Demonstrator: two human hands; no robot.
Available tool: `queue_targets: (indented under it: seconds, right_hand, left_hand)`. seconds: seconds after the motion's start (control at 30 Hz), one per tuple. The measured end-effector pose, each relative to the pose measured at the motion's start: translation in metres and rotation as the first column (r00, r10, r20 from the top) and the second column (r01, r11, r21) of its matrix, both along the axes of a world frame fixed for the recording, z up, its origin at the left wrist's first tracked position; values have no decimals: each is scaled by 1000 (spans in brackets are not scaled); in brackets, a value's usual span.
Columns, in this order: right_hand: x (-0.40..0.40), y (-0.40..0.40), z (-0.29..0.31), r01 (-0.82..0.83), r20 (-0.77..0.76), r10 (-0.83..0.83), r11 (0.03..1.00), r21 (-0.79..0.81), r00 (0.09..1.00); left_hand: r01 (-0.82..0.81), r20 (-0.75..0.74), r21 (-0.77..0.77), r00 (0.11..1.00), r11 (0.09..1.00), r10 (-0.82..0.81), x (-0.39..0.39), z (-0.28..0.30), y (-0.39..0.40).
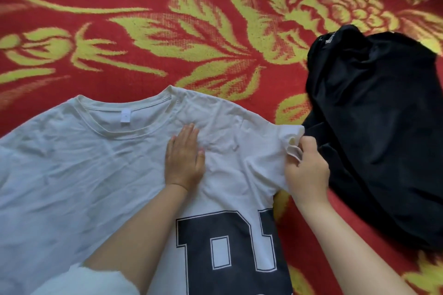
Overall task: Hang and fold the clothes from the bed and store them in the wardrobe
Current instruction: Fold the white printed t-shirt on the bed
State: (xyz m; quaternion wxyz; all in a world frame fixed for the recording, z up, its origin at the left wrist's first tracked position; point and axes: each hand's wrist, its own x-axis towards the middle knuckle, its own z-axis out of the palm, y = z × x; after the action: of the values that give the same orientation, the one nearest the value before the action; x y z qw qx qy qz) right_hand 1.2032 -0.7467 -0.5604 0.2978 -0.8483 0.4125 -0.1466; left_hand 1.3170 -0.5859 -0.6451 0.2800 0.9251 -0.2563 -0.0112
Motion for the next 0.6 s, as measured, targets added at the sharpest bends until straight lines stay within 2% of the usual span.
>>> queue_targets:
  seconds: [0.03,0.1,0.17,0.23,0.27,0.33,0.37,0.43,0.5,0.53,0.6]
  right_hand:
    - [5,14,4,-68,3,69,994,-83,998]
    - [15,45,11,-269,7,273,951,-156,962]
    - [22,81,7,-553,-152,532,811,-191,833]
    - [18,108,1,-725,-285,680,683,-88,675]
    - [13,118,-3,-766,-303,720,641,-55,624]
    - [5,133,-14,-783,-262,741,609,-123,618]
    - [0,131,-21,-764,-256,721,621,-171,644]
    - [-1,145,-27,-767,-252,725,610,-199,642]
    - [1,171,-31,-781,-252,740,585,-217,624]
    - [2,183,-34,-789,-239,753,571,-225,613]
    - [5,214,-41,-799,-180,786,541,-262,591]
  left_hand:
    - [-62,-54,-121,997,991,56,2,7,11]
    - [-222,-129,-268,973,937,193,4,19,39]
    - [-304,-166,-300,950,904,264,-1,30,79]
    - [-345,-178,-271,936,899,305,-12,37,120]
    - [-363,-156,-246,930,899,333,-18,39,141]
    - [-425,-139,-169,903,889,405,-32,39,188]
    - [-437,-120,-142,898,888,423,-37,37,201]
    - [-524,-76,-66,851,849,519,-52,33,237]
    - [-688,-61,-29,726,725,685,-67,32,278]
    - [-788,-104,-10,613,615,783,-71,36,292]
    - [-941,-276,105,284,322,919,-76,42,320]
